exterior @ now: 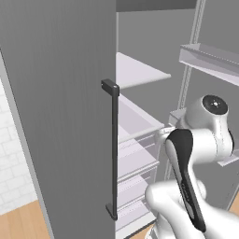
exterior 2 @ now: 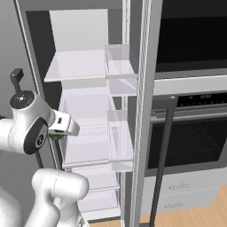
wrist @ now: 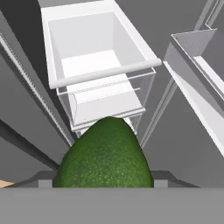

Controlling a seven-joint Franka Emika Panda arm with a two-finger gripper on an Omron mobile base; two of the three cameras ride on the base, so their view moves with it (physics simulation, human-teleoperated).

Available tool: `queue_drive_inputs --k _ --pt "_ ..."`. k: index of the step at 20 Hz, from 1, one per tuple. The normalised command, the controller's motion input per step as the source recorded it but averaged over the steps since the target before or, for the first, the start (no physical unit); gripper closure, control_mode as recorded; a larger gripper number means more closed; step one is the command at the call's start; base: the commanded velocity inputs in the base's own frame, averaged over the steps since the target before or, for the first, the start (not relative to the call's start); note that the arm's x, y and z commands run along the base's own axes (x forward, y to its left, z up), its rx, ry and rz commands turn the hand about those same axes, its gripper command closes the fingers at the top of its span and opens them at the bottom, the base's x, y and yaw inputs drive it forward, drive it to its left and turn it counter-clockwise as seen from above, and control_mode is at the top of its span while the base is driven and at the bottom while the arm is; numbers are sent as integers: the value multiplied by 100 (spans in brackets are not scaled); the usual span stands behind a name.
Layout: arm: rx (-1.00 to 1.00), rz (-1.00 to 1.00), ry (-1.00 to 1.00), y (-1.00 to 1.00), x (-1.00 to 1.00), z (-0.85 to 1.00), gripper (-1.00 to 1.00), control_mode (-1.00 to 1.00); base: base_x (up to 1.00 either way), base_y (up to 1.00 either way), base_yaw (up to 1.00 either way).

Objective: Place one avocado and one steak in each tupperware on the nearby counter, to pack two identical lunches.

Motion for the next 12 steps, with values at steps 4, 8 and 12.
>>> queue_drive_inputs --k 4,8,12 --pt "-1 2 0 10 -64 -1 100 -100 0 0 0" --pt "0 0 -3 0 -35 -44 100 -100 0 0 0" --pt "0 0 0 0 -14 -23 100 -100 0 0 0"
